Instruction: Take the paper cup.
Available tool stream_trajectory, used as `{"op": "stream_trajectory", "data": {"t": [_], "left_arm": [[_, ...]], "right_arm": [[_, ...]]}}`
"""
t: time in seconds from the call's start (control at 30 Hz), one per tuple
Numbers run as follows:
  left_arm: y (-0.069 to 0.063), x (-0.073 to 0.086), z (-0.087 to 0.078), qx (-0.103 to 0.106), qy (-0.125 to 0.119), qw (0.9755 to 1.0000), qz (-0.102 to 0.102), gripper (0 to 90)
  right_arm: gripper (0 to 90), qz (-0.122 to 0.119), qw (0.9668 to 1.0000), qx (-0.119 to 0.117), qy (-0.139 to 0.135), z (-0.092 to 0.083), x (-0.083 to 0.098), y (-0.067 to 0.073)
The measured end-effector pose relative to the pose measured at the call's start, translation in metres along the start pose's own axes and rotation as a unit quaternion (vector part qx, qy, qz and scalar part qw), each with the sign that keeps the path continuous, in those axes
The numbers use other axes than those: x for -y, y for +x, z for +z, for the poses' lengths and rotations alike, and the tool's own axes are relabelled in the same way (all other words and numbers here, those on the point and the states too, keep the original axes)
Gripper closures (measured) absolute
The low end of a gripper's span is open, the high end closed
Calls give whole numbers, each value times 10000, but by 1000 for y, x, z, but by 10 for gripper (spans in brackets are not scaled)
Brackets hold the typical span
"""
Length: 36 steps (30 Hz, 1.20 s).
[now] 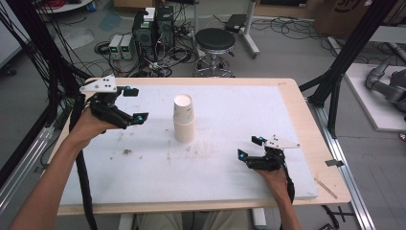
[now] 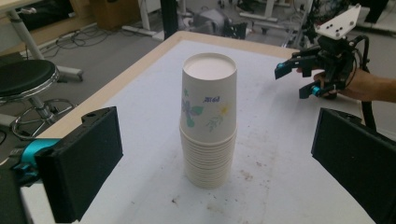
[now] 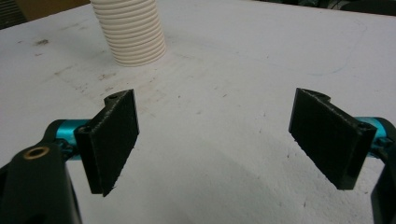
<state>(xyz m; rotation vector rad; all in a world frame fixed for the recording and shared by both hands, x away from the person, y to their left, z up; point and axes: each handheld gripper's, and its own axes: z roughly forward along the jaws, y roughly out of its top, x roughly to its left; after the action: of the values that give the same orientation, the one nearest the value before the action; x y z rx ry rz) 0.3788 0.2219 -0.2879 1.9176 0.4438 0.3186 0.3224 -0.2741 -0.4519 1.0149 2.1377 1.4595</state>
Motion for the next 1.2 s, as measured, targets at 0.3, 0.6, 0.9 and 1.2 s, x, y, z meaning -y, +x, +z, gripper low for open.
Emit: {"op": "stream_trajectory", "data": {"t": [0.3, 0.6, 0.9, 1.2], "left_arm": [[12, -32, 26, 335, 421, 9984, 154, 18], [18, -50, 52, 634, 952, 9928, 342, 18], [21, -59, 81, 774, 1443, 9855, 440, 18], [20, -71, 108, 845, 1974, 9751, 550, 18]], "right_arm": [[164, 36, 10000, -35, 20, 0, 0, 0], [164, 73, 9999, -85, 22, 0, 0, -1], [164, 62, 9999, -83, 37, 0, 0, -1], [164, 92, 9999, -90, 26, 0, 0, -1]]}}
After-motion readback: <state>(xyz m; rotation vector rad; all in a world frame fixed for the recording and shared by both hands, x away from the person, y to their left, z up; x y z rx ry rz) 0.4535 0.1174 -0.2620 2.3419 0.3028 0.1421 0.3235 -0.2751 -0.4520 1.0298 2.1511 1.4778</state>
